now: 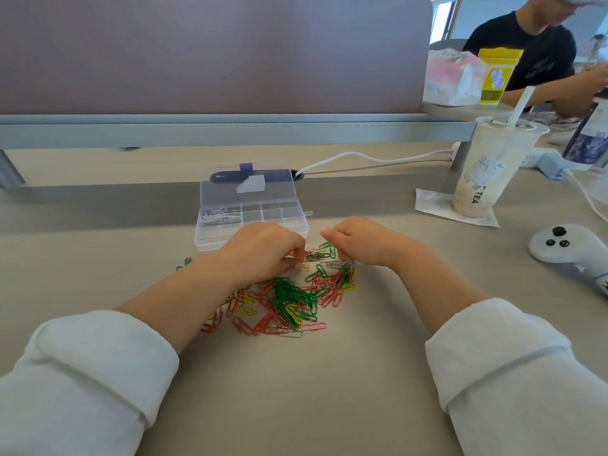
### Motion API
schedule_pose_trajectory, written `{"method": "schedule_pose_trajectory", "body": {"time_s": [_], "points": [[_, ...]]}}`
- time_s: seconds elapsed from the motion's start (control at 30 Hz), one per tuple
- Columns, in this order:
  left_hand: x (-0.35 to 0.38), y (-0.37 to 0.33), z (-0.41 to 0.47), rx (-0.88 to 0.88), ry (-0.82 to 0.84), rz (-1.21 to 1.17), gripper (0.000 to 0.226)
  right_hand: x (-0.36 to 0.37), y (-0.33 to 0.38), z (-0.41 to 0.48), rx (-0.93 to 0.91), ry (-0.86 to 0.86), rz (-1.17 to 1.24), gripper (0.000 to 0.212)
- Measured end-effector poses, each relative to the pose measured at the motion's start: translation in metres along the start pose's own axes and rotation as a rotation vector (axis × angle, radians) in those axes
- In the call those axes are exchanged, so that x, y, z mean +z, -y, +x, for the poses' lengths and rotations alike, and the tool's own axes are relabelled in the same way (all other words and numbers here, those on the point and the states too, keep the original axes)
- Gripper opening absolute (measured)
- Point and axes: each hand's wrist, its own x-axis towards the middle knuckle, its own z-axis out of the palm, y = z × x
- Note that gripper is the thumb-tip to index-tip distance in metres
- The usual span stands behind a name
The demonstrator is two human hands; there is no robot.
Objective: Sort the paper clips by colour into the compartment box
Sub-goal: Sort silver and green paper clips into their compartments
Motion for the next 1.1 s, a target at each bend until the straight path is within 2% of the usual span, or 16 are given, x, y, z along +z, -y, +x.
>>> {"method": "schedule_pose_trajectory", "body": {"time_s": [0.2, 0.3, 0.43, 0.63, 0.8, 0.93, 1.1], "points": [[0.0, -0.002, 0.0, -0.006, 0.038, -0.021, 0.015, -0.001, -0.005, -0.001, -0.017, 0.014, 0.033, 0.023], [0.0, -0.004, 0.001, -0.055, 0.052, -0.133, 0.015, -0.007, -0.008, -0.004, -0.044, -0.007, 0.027, 0.006], [0.001, -0.008, 0.002, -0.093, 0.118, -0.283, 0.014, -0.008, -0.007, -0.007, -0.026, 0.046, -0.016, 0.012], [0.003, -0.006, 0.006, -0.11, 0.091, -0.409, 0.016, -0.004, -0.004, -0.004, 0.003, 0.1, -0.087, 0.012], [0.003, -0.002, 0.008, -0.132, 0.024, -0.454, 0.011, -0.003, -0.003, -0.003, 0.01, 0.124, -0.135, 0.013], [0.0, -0.005, 0.014, -0.166, 0.035, -0.447, 0.034, -0.004, 0.0, -0.004, 0.015, 0.08, -0.079, 0.013], [0.002, -0.006, 0.021, -0.204, 0.052, -0.376, 0.03, -0.005, 0.0, -0.005, 0.053, 0.08, 0.019, 0.011]]}}
